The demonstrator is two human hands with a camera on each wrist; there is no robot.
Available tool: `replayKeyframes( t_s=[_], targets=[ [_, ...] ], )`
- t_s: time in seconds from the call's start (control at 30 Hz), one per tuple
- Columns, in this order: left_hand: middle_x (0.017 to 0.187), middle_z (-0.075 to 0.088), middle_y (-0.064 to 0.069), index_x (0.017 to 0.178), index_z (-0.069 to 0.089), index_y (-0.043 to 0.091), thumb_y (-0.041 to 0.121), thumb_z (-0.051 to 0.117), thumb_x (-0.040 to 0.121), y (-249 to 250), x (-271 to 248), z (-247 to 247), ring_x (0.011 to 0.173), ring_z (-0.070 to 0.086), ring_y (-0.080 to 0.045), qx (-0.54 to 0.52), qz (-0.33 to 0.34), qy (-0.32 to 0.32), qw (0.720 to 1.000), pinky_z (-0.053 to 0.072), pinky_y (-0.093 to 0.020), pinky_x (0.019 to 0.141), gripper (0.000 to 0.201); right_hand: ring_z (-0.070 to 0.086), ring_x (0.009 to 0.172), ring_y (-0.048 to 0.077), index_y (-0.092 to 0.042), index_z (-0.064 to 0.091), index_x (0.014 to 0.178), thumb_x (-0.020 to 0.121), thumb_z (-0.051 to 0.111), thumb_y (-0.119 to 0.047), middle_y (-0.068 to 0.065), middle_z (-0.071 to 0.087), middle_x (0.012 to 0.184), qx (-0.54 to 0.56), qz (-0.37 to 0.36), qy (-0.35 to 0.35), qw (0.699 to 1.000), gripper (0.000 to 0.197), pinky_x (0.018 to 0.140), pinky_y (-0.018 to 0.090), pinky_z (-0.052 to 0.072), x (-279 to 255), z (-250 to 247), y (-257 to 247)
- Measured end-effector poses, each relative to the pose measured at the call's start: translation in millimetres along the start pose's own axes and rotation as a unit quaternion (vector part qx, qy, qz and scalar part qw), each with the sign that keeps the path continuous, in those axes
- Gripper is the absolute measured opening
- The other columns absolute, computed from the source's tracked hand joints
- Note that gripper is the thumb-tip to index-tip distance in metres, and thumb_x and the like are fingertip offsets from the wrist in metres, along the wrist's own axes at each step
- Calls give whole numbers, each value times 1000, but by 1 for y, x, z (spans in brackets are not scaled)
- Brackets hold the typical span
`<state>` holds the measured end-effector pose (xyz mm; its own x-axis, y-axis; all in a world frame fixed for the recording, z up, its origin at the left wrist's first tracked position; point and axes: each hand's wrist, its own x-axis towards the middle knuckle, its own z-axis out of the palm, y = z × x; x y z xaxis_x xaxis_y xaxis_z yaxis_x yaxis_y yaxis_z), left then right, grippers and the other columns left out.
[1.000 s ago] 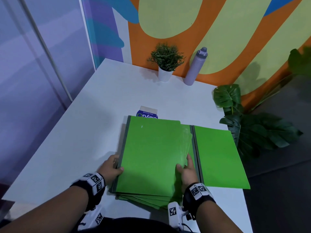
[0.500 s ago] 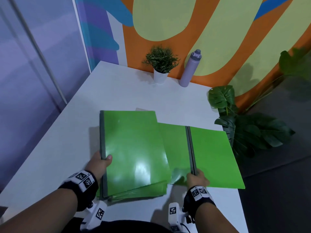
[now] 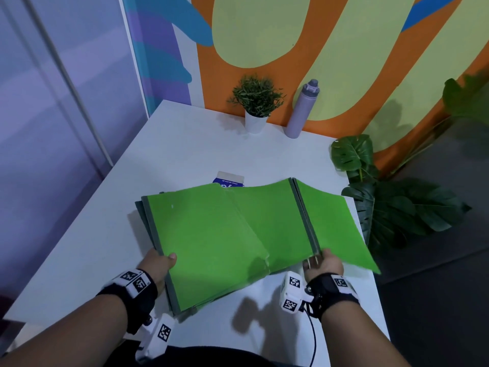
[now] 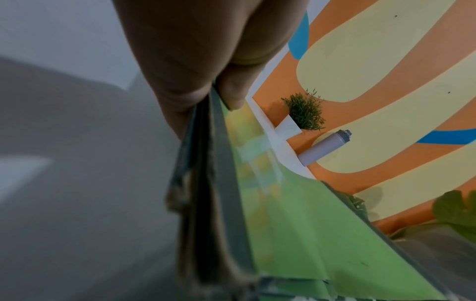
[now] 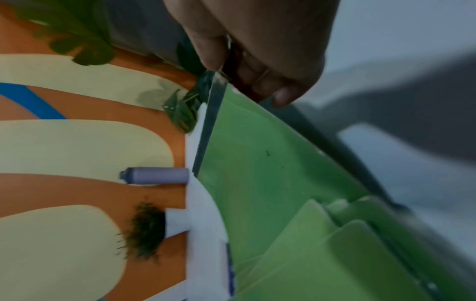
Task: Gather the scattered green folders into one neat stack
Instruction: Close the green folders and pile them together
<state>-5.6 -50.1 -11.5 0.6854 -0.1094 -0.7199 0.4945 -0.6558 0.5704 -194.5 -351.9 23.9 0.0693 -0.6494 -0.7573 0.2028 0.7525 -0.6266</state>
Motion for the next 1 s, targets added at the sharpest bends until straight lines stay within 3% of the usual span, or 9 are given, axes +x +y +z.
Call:
replayKeyframes(
  t_s=[0.13, 0.23, 0.3, 0.4, 0.47, 0.67, 0.77, 0.83, 1.0],
  targets=[
    [144, 40, -26, 139, 30, -9, 27, 47, 96, 12, -8, 2, 130, 41, -39, -24, -4, 9, 1000, 34, -42, 104, 59, 64, 53, 4, -6, 58, 100, 95, 49, -17, -9, 66, 47, 146, -45, -71, 986, 15, 48, 14, 47, -33, 28, -32],
    [112, 57, -27, 115, 53, -8, 16, 50, 94, 19, -14, 2, 101, 57, -39, -93, -12, -6, 996, 41, -41, 94, 32, 56, 63, 9, -14, 48, 81, 96, 46, -11, -3, 58, 66, 133, -79, -160, 975, 15, 55, 18, 44, -66, 48, -41],
    [97, 58, -25, 96, 55, -1, 10, 59, 83, 16, -4, 6, 87, 60, -37, -145, -7, -17, 989, 48, -48, 88, 18, 48, 62, 12, -13, 43, 94, 95, 42, -4, 1, 42, 76, 88, -121, -214, 965, 9, 55, 20, 46, -77, 58, -36],
    [95, 62, -19, 111, 50, -3, 20, 68, 64, -18, 57, 16, 88, 65, -38, -212, -23, -34, 976, 52, -46, 80, 55, 43, 61, 14, -30, 20, 143, 86, 45, 9, 2, 36, 74, 3, -172, -251, 952, 73, 61, 29, 45, -83, 66, -16],
    [118, 63, -19, 129, 46, 8, 39, 74, 50, -33, 84, 25, 102, 64, -43, -253, -33, -55, 965, 49, -58, 87, 90, 38, 58, 14, -41, 13, 145, 80, 49, 12, 2, 33, 70, -135, -214, -243, 936, 91, 57, 31, 44, -87, 67, 4],
    [141, 47, -20, 147, 25, 26, 91, 48, 52, 34, -42, 15, 115, 58, -41, -303, -59, -71, 949, 48, -52, 94, 117, 57, 61, 8, -25, 47, 136, 80, 57, 6, 4, 47, 139, -502, -130, -297, 802, 65, 62, 28, 52, -67, 41, 76],
    [100, 59, -20, 142, 29, 10, 69, 60, 72, 36, -50, 19, 74, 66, -33, -175, -18, -11, 984, 55, -40, 67, 97, 53, 46, 3, -35, 41, 139, 84, 61, -6, 4, 50, 120, -602, -29, -373, 705, 65, 51, 22, 48, -59, 22, 91],
    [123, 54, -24, 140, 26, 6, 36, 71, 78, 34, -41, 21, 113, 57, -47, -153, -19, 25, 988, 51, -54, 89, 83, 55, 51, 4, -42, 39, 138, 84, 60, -9, 4, 47, 116, -639, -32, -388, 663, 66, 49, 20, 46, -55, 16, 92],
    [138, 47, -11, 140, 27, 17, 12, 66, 82, 37, -34, 9, 127, 47, -39, -113, 90, 10, 990, 41, -50, 103, 70, 49, 123, 28, -23, 36, 142, 86, 61, -28, 15, 44, 140, -643, -240, -300, 662, 61, 105, 36, 41, -42, 33, 61]
  ],
)
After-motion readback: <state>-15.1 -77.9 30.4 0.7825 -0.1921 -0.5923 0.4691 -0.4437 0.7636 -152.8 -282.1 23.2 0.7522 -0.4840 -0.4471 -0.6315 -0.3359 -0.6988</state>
